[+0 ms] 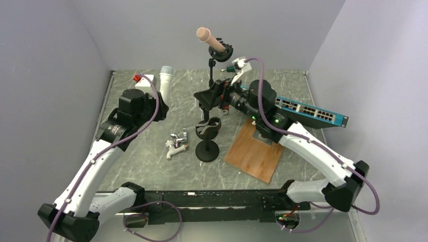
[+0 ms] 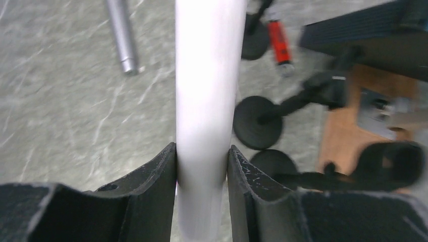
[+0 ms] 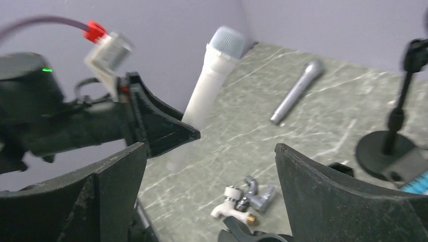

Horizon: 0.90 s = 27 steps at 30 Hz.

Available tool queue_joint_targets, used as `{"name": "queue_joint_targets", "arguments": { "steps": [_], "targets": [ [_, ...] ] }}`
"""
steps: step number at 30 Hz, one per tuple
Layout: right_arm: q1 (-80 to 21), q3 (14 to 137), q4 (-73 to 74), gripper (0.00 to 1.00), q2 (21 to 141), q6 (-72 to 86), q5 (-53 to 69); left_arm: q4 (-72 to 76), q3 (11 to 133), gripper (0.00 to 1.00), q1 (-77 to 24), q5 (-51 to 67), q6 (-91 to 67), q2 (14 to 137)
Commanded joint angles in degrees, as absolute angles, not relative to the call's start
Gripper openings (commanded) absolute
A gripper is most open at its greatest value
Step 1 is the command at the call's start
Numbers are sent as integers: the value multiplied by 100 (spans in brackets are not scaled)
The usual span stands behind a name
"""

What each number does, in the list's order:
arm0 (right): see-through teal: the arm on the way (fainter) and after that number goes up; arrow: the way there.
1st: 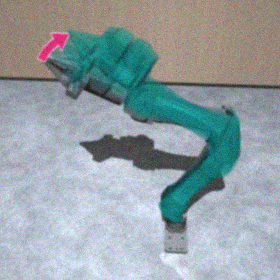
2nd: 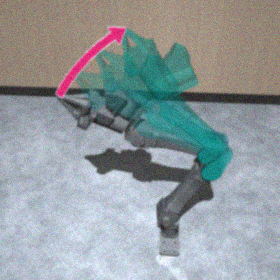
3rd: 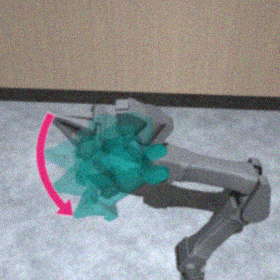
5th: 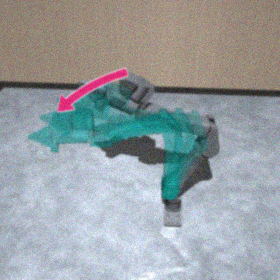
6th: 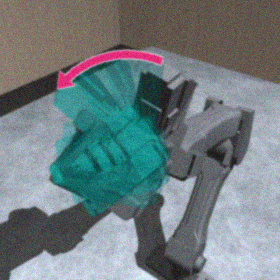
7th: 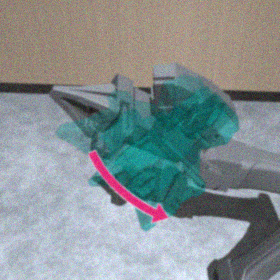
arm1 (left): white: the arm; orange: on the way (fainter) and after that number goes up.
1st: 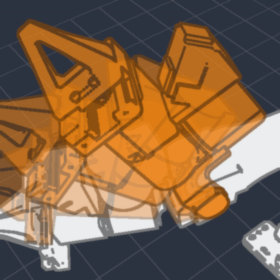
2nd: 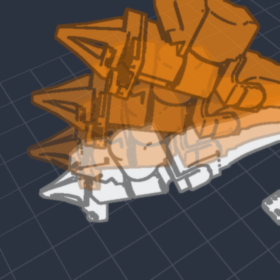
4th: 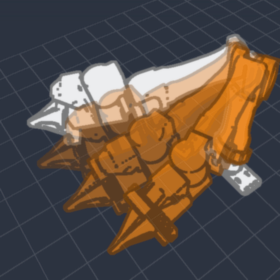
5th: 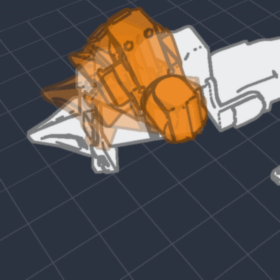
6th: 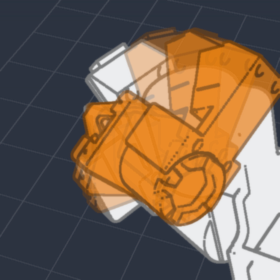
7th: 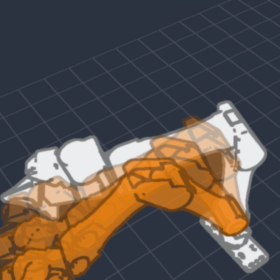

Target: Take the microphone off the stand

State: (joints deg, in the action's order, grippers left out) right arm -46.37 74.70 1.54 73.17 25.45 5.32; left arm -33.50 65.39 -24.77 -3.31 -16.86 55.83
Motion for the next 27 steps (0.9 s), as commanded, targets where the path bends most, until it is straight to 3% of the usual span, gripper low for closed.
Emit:
{"name": "queue_joint_targets", "arguments": {
  "steps": [1,4,9,17,27],
  "targets": [
    [-4557,7288,170,100,6648,1926,-500,-2867,5777,0,-1404,-36,-1710,6197],
    [-4473,7043,29,100,6387,1877,-518,-2753,5519,0,-536,691,-1810,7069],
    [-4444,6879,26,100,6136,1837,-530,-2518,6020,0,171,807,-1787,8319],
    [-4446,6983,234,100,6026,1766,-604,-3310,8930,0,411,1057,-949,10950],
    [-4436,7014,634,100,5701,1548,-1127,-4256,11511,0,621,1729,-494,13007]
  ]
}}
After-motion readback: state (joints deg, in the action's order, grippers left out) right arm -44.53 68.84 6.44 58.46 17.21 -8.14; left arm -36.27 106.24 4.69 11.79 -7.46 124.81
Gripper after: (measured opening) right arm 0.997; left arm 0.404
